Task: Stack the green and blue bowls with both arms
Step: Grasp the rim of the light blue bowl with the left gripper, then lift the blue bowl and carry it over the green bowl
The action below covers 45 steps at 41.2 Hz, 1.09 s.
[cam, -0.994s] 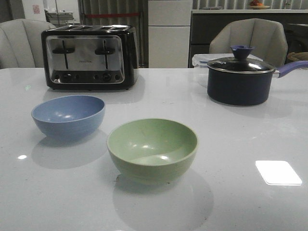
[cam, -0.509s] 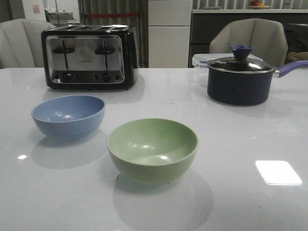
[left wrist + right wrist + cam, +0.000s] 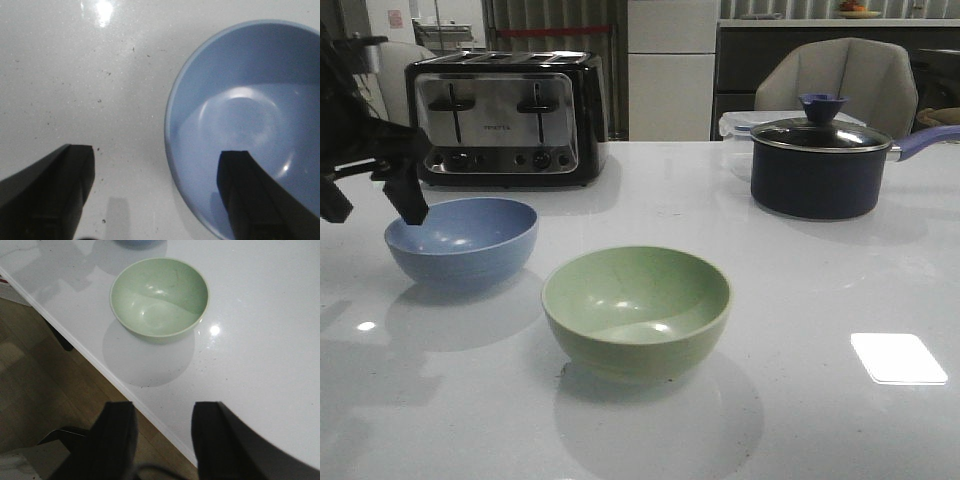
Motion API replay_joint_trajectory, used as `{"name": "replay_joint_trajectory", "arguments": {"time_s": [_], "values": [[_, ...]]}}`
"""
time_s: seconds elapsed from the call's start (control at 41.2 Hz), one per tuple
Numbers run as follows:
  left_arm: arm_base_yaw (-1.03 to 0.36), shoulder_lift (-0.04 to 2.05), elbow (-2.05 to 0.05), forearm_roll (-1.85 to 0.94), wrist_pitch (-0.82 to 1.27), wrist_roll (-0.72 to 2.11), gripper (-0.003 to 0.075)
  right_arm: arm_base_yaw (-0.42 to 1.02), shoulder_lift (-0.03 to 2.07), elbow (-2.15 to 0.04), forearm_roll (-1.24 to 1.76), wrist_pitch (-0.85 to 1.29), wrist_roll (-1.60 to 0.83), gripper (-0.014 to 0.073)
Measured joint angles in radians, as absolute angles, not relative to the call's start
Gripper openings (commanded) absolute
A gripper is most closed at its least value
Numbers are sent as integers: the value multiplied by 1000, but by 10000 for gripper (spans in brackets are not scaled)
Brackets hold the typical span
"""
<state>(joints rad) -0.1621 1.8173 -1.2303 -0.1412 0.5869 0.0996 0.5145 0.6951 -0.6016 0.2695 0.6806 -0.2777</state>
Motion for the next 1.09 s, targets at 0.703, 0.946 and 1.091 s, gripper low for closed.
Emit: {"name": "replay_joint_trajectory", "arguments": {"time_s": [0.703,0.946,1.091], "values": [[-163,1928,-1284,-174,556,100,92,515,695,-602,270,681,-278,395],[-174,1830,-1342,-210,644,102,93,515,695,-602,270,681,-278,395],[-224,1718,-1351,-216,660,137,93,515,695,-602,270,681,-278,395]]}}
